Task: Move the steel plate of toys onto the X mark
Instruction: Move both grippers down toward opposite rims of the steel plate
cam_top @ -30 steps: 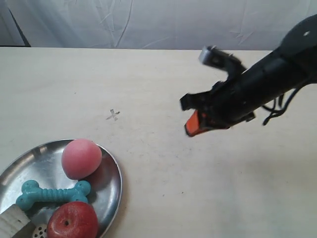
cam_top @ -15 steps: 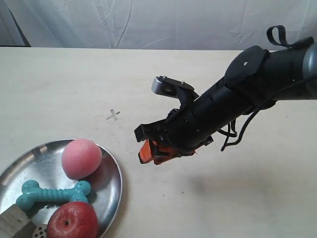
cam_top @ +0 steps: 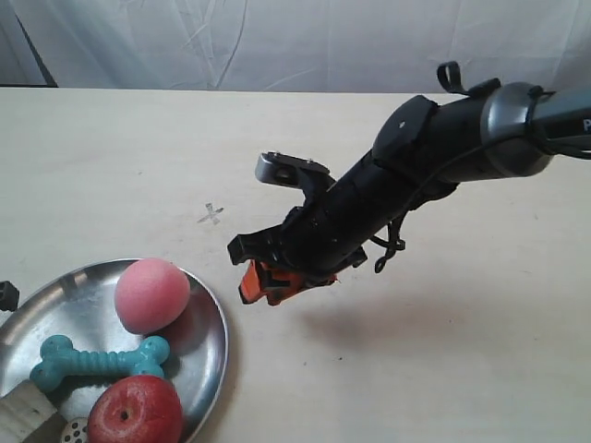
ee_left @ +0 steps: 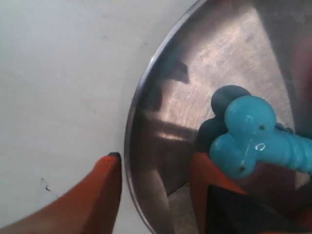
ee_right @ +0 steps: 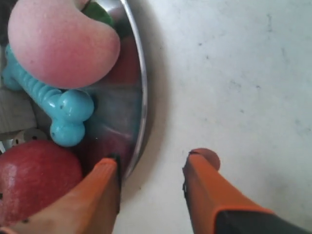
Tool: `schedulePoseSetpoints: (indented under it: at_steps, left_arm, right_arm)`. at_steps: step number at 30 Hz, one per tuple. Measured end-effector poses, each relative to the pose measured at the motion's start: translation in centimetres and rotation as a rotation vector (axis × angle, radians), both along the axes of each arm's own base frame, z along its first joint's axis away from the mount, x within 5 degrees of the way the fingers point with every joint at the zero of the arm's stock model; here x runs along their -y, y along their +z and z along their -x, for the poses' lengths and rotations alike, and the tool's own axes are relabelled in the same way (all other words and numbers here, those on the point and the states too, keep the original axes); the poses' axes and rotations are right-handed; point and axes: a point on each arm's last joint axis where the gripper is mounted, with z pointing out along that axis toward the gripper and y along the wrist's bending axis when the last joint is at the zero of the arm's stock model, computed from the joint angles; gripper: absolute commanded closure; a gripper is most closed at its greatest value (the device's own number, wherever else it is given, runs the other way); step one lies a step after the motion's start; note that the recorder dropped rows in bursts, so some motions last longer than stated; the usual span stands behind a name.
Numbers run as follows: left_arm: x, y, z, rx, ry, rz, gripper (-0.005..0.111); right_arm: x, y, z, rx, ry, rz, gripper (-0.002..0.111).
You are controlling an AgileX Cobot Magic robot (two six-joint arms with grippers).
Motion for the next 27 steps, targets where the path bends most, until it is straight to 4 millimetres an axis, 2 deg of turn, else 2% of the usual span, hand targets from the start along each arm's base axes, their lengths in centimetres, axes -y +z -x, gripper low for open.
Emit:
schedulePoseSetpoints:
  at_steps: [5, 8, 14, 27]
  left_arm:
    - [0.0, -1.4, -0.5, -0.06, 0.011, 0.017, 0.063]
    - [-0.1, -2.0, -0.7, -0.078, 0.012, 0.018, 0.063]
    - [-0.2, -2.5, -1.0, -0.072, 0.014, 0.009, 0.063]
    - [-0.4, -3.9, -1.3, -0.127, 0.016, -0.001, 0.063]
  right_arm:
    - [-0.6, -0.2, -0.8, -0.01, 0.013, -0.012, 0.064]
    - [-0.6, -1.0, -0.8, -0.035, 0.014, -0.008, 0.064]
    - [-0.8, -2.6, -0.8, -0.085, 0.008, 0.001, 0.064]
    - [-1.2, -4.9, -0.8, -0.151, 0.013, -0.026, 0.064]
